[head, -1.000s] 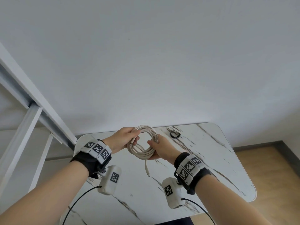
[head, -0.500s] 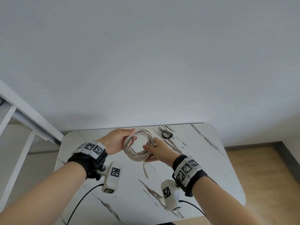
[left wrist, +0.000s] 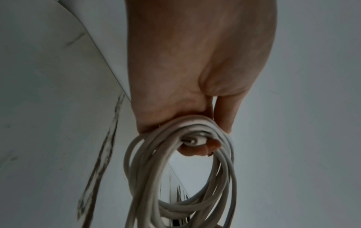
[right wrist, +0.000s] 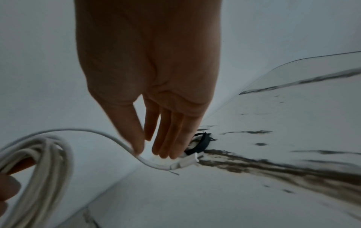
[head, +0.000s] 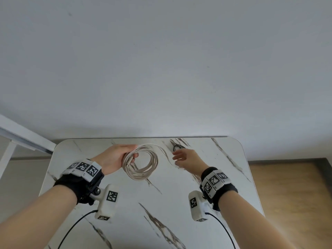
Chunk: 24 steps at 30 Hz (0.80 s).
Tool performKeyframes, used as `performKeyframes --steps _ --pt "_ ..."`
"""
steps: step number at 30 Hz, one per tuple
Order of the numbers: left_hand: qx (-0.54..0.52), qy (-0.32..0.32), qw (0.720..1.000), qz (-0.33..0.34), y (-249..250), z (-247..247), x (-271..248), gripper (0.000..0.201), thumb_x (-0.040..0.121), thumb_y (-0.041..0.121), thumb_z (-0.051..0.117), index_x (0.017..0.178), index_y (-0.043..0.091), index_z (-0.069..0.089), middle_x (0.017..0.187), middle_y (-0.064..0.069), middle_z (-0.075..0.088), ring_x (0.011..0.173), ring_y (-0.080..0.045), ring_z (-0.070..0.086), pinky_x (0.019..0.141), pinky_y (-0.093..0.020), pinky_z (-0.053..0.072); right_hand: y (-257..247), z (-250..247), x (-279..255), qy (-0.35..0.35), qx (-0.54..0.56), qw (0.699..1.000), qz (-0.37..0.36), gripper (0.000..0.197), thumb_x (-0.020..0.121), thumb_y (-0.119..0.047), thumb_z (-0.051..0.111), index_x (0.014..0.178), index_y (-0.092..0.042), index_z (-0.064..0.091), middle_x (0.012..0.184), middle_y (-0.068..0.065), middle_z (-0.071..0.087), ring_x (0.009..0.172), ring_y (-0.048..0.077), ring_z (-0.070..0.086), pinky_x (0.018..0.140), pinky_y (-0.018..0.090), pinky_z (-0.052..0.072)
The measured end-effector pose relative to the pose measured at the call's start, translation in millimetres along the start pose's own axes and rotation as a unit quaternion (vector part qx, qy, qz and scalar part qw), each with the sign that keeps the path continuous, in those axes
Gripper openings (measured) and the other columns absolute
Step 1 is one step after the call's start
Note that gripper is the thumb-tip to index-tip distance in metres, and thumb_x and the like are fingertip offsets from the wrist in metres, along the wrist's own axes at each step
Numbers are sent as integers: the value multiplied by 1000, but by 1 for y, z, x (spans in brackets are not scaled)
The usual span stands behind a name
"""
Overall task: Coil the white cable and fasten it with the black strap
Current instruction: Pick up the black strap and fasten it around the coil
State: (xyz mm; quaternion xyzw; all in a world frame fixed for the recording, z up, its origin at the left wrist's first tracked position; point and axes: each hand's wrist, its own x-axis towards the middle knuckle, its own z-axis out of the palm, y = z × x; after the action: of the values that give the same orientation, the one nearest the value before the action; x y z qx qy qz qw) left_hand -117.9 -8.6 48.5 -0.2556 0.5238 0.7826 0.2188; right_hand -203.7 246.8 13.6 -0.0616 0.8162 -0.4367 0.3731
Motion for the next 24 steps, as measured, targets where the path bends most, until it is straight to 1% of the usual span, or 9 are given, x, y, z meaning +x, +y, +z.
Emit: performKeyframes --steps 3,5,8,10,14,16,19,21,24 --pt "3 3 1000 -8 1 -4 6 31 91 15 51 73 8 76 70 -9 58 65 -18 51 60 -24 47 11 -4 23 95 -80 992 -6 33 86 1 44 106 -13 66 108 7 69 97 21 63 72 23 51" --pt "3 10 1000 -13 0 -7 9 28 89 16 53 73 8 75 69 -9 59 64 -19 54 60 -24 48 15 -5 37 122 -149 981 -3 33 87 -1 44 103 -19 67 108 5 68 96 22 64 75 25 50" --pt "-5 21 999 -25 -2 -11 12 23 86 15 54 78 2 72 69 -12 58 59 -17 56 59 -24 48 20 -5 50 111 -239 965 -3 36 84 1 48 106 -22 65 110 5 58 90 27 61 74 32 51" --pt "-11 30 999 -29 -4 -15 13 22 85 15 57 83 -2 70 72 -13 57 61 -17 55 60 -26 47 23 -6 56 107 -273 956 -2 34 84 0 51 106 -21 65 109 5 53 86 27 60 70 32 50" --pt "-24 16 999 -35 -6 -19 14 33 69 29 80 83 -1 74 72 -12 62 67 -18 57 63 -27 48 23 -4 65 83 -350 933 18 30 83 4 48 96 -16 66 98 4 45 76 26 51 65 30 44" --pt "-36 19 999 -35 -6 -19 13 27 76 26 72 83 0 74 74 -13 60 70 -20 55 66 -29 45 21 -3 69 73 -377 923 21 29 84 4 48 95 -15 67 94 1 40 81 26 54 67 29 46" --pt "-42 19 998 -30 -6 -21 11 20 84 17 61 82 1 73 73 -12 59 67 -19 54 63 -27 47 18 -1 70 66 -381 922 20 25 87 -3 50 99 -15 69 98 3 47 97 27 60 75 30 48" --pt "-37 20 999 -32 -5 -20 8 21 84 18 60 82 2 74 71 -11 59 65 -18 54 60 -25 48 13 -2 65 78 -347 935 17 20 89 -13 53 100 -15 69 104 6 59 96 27 62 74 30 48" --pt "-18 20 999 -31 1 -18 2 24 81 19 57 85 3 75 73 -11 59 68 -19 52 60 -25 47 -1 -9 56 120 -225 967 0 15 86 -20 61 97 -16 70 99 8 70 87 26 64 69 28 46"
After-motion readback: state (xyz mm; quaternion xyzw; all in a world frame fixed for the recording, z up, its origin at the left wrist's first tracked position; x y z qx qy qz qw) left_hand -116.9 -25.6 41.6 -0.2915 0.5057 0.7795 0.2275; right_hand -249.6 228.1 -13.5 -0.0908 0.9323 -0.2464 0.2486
